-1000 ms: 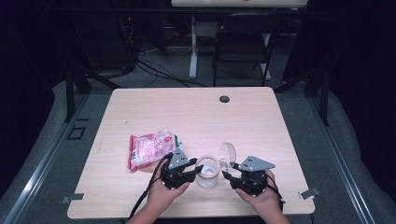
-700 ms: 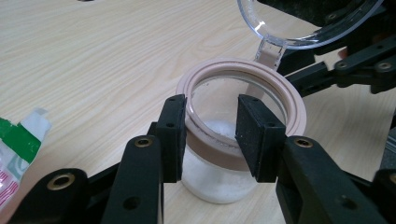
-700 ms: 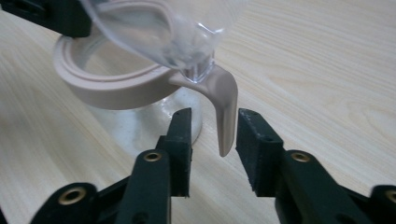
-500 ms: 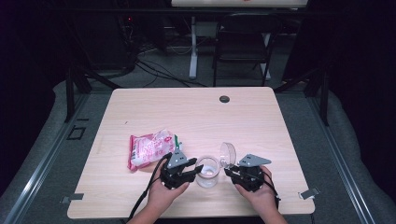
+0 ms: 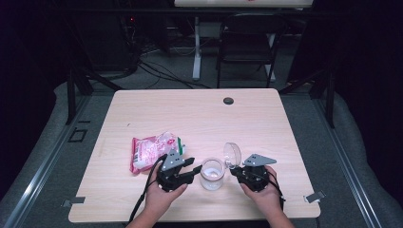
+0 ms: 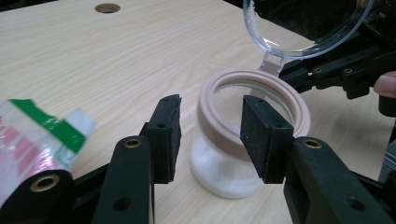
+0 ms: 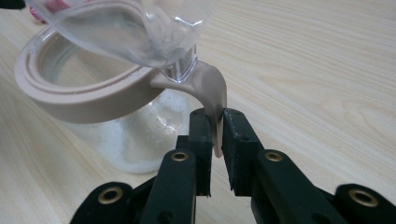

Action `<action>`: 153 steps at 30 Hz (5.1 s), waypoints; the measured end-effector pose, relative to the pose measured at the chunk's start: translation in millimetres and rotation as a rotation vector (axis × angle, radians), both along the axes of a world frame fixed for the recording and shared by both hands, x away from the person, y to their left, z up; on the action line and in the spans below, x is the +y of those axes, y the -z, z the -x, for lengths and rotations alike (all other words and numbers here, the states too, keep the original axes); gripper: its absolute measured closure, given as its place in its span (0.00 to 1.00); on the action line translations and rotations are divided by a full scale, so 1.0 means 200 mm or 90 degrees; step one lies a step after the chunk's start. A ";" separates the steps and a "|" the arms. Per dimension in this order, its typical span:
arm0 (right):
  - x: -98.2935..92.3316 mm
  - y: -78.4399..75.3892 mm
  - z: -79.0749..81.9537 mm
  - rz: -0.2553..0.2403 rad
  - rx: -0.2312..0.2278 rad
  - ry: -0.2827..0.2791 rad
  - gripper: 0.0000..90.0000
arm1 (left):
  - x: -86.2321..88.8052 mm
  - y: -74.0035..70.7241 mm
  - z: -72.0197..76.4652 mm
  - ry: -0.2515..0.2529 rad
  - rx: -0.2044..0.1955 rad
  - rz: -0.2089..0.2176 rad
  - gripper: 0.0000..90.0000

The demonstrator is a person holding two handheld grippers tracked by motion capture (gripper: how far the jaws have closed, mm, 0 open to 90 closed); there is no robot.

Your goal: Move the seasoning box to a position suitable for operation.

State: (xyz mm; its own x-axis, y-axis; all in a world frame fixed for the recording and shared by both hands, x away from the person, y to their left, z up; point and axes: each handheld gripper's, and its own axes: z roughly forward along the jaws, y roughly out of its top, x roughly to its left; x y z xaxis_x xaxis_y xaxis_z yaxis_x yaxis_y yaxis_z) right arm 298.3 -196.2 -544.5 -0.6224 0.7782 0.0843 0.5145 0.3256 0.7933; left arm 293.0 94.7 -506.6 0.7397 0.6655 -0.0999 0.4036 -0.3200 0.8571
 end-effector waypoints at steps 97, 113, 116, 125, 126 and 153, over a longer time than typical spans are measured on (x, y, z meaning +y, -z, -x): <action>-0.21 -0.01 0.02 -0.060 -0.031 0.062 0.70 | 0.11 0.24 -0.23 -0.172 -0.116 -0.271 0.64; -0.22 -0.01 0.02 -0.059 -0.032 0.058 0.69 | 0.16 0.22 -0.25 -0.165 -0.080 -0.217 0.85; -0.22 -0.01 0.02 -0.061 -0.032 0.063 0.69 | 0.19 0.21 -0.26 -0.165 -0.066 -0.201 0.88; -0.22 -0.01 0.02 -0.060 -0.031 0.061 0.69 | 0.26 0.19 -0.29 -0.174 -0.034 -0.134 0.97; -0.22 -0.01 0.02 -0.060 -0.031 0.061 0.69 | 0.27 0.19 -0.29 -0.175 -0.031 -0.128 0.97; -0.21 -0.01 0.01 -0.065 -0.032 0.061 0.69 | 0.41 0.10 -0.28 -0.206 -0.002 -0.045 1.00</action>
